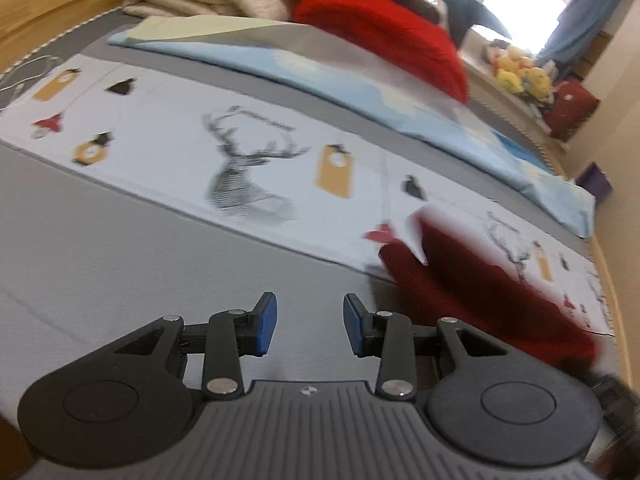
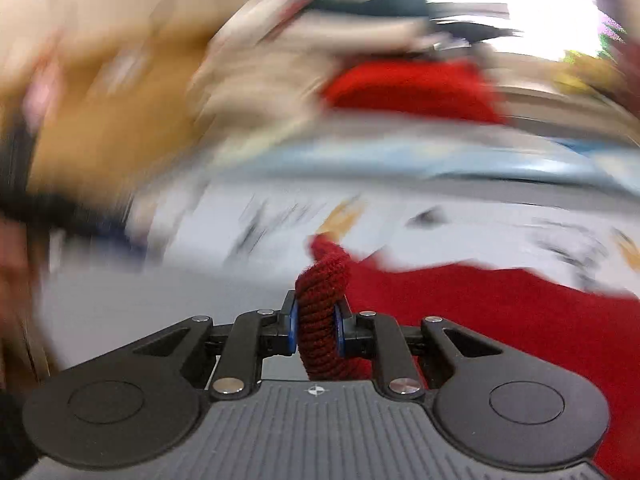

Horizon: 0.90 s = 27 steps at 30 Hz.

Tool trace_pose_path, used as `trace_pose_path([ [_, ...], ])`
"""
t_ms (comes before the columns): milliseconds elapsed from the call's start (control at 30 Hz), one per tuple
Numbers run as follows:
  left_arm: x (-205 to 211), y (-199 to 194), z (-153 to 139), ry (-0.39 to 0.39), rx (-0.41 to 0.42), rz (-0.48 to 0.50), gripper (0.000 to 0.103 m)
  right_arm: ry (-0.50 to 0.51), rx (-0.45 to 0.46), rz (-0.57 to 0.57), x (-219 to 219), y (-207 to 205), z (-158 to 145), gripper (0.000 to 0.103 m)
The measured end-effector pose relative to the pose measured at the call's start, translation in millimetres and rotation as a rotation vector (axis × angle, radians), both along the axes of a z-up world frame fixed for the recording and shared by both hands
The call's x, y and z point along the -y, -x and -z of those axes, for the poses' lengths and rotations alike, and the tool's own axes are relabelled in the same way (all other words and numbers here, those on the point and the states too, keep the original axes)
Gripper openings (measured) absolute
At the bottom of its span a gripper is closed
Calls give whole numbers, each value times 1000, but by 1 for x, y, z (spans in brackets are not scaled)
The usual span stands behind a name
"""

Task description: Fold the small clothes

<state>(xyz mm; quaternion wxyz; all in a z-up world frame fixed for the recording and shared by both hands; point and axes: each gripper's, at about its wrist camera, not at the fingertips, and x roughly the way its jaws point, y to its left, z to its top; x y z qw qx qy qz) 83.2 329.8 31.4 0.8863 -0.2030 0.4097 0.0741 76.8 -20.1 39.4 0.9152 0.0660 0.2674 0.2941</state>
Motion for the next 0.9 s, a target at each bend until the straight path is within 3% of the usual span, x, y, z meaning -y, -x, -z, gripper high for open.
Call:
trace_pose_path([
  [67,22,-14,-1,1,3,36,41,-138,-17,174,74,-4,-6,17],
  [167,56,-34,1,-11,1,96,41,-265,-103,495,182,1,18,17],
  [233,77,-45,2,-16,2,131,41,-251,-204,686,233,4,49,18],
  [267,87,-51,3,-18,0,148,41,-224,-297,763,257,1,70,19],
  [333,107,-60,5,-23,-2,177,41,-209,-472,842,294,-2,102,25],
  [400,125,-67,8,-26,-9,202,41,-227,-540,898,323,3,110,29],
  [500,145,-74,13,-44,-14,240,41,-187,-398,862,338,2,80,33],
  [567,155,-78,15,-58,-17,258,41,-176,-324,749,342,-12,59,36],
  [633,163,-81,19,-70,-30,269,41,-175,-299,599,342,-34,46,52],
  [700,170,-83,24,-83,-43,280,41,-151,-304,443,337,-67,41,62],
  [767,174,-85,27,-91,-52,288,41,-90,-321,349,330,-93,48,63],
  [900,188,-88,32,-79,-58,313,41,-83,-459,307,321,-130,93,62],
])
